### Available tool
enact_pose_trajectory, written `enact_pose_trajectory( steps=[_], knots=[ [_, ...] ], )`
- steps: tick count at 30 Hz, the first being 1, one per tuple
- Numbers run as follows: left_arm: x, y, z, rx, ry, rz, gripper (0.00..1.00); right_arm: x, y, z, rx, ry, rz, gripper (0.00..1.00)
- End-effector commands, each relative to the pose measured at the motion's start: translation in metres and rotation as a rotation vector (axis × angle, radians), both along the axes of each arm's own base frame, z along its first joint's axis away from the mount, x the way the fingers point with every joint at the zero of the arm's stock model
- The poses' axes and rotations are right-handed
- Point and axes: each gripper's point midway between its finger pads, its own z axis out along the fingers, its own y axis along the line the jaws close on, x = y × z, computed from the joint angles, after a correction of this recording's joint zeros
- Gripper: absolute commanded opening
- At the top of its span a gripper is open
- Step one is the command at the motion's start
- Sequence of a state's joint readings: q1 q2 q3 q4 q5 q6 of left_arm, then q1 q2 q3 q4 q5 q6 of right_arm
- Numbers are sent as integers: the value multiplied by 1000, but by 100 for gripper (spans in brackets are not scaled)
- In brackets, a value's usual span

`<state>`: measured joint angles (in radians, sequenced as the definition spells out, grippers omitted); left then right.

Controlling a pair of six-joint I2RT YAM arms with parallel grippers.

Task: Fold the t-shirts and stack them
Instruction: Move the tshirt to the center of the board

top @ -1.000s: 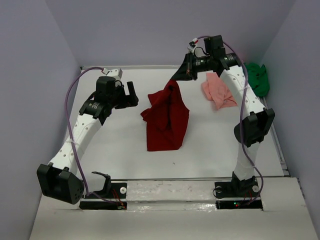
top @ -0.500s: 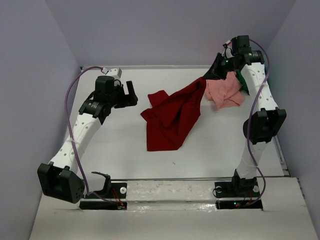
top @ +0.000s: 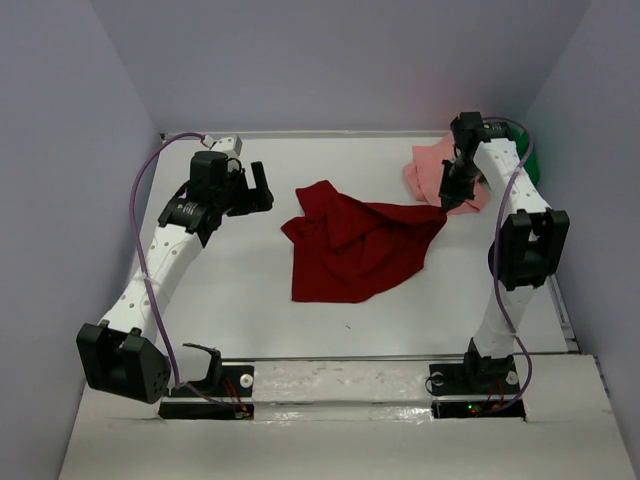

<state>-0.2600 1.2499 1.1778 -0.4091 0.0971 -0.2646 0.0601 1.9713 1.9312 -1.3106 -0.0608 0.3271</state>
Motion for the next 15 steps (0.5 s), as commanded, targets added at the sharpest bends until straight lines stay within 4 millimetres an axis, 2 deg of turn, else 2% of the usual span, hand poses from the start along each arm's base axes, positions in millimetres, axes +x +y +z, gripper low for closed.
enact_pose_trajectory(
  steps=[1,4,7,11,13,14,15],
  knots=[
    [5,4,9,15,-33,1,99,-22,-54,16,-284,-1,-38,0],
    [7,5,10,14,-36,2,99,-28,-67,19,-361,7,-75,0],
    [10,5,11,12,-33,5,99,-36,-91,22,-499,22,-112,0],
    [12,6,13,9,-35,0,99,-44,-102,22,-566,39,-122,0],
    [13,5,13,7,-35,-7,99,-47,-102,16,-566,69,-116,24],
    [14,6,12,8,-32,-8,99,-46,-98,14,-546,69,-117,49],
    [15,6,12,8,-31,-8,99,-42,-95,16,-527,54,-118,58]
  ],
)
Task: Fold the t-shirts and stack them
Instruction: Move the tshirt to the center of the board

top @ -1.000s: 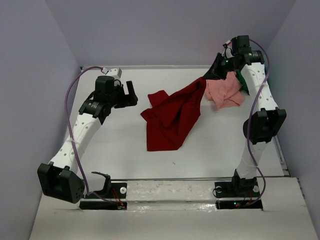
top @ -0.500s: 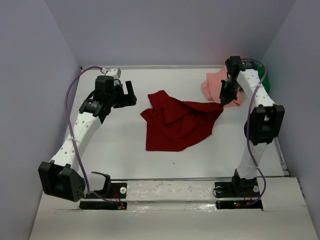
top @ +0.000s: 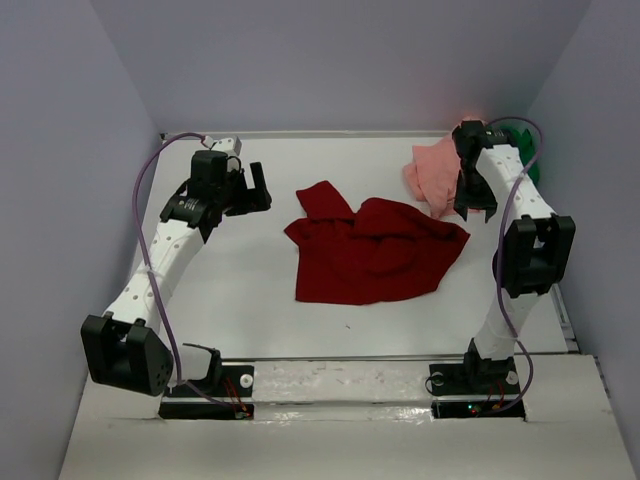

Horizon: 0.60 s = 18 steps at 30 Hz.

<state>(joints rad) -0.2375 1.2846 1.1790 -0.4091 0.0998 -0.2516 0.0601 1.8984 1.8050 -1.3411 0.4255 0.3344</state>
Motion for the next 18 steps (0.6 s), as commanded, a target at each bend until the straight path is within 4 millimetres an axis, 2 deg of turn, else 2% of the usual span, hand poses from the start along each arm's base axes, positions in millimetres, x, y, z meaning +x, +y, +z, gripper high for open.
enact_pose_trajectory(
  steps=[1,4,5,7,8,9,10,14,15,18],
  knots=[
    [10,0,22,-12,-55,-18,99,1,-2,25,-1,-56,-15,59],
    [12,-1,21,-25,-52,-21,99,28,24,45,146,-163,62,61],
    [12,-1,20,-29,-50,-20,99,36,48,50,276,-196,113,62],
    [12,-2,16,-33,-42,-22,99,56,69,66,381,-286,197,65],
    [12,-1,16,-33,-40,-20,99,60,92,72,481,-308,253,66],
    [13,-1,15,-31,-39,-19,99,62,102,69,532,-314,283,67],
    [12,0,14,-28,-36,-19,99,73,112,73,579,-360,316,67],
    [10,3,12,-13,-32,-12,99,83,160,63,857,-352,396,66],
    [10,3,13,-10,-35,-10,99,87,167,51,903,-325,388,66],
    [11,5,10,-8,-26,-4,99,97,184,31,960,-303,399,65]
  ],
)
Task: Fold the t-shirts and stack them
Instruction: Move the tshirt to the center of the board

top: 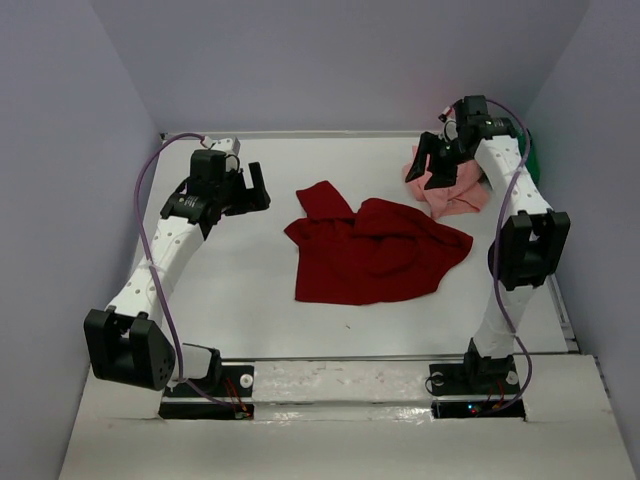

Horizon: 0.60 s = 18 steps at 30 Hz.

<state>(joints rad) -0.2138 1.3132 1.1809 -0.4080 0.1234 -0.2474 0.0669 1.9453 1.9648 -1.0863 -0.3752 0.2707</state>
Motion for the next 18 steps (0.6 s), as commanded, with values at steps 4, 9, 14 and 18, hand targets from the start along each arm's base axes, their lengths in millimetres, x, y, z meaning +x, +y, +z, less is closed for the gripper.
enact_pose_trajectory(
  steps=[4,9,14,18],
  knots=[
    [8,4,17,-8,-40,7,99,31,57,-31,213,19,127,64],
    [10,9,17,-6,-36,17,99,44,84,-42,176,20,191,64],
    [11,12,16,-6,-33,27,99,53,102,-62,200,32,239,64],
    [11,12,14,-7,-26,25,99,64,108,-65,226,18,244,63]
  ],
)
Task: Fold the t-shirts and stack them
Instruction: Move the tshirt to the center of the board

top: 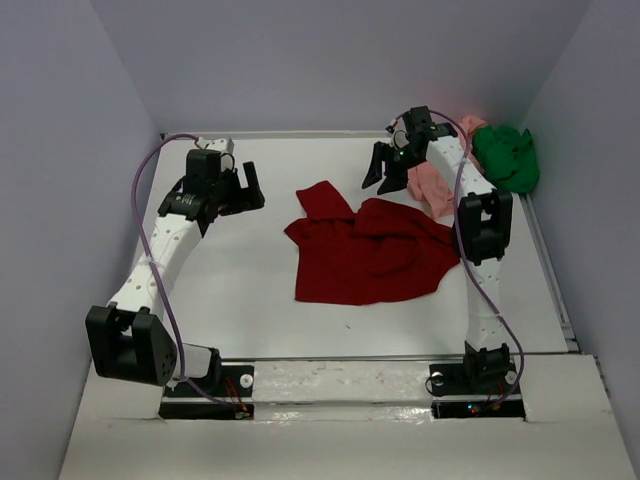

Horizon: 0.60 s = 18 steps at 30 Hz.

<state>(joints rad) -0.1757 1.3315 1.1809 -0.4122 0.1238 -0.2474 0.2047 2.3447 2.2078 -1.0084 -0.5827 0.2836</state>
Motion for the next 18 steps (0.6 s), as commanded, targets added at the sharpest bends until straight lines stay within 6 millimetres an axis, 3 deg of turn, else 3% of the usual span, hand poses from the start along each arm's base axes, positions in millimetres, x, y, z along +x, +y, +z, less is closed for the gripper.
enact_pose_trajectory(
  steps=[1,6,18],
  knots=[
    [6,-1,21,-9,-47,-12,99,24,5,15,58,-90,17,63],
    [8,1,18,-12,-39,-11,99,37,2,12,23,-141,29,63],
    [11,5,9,-25,-6,-3,99,53,-7,-24,-54,-160,36,63]
  ],
)
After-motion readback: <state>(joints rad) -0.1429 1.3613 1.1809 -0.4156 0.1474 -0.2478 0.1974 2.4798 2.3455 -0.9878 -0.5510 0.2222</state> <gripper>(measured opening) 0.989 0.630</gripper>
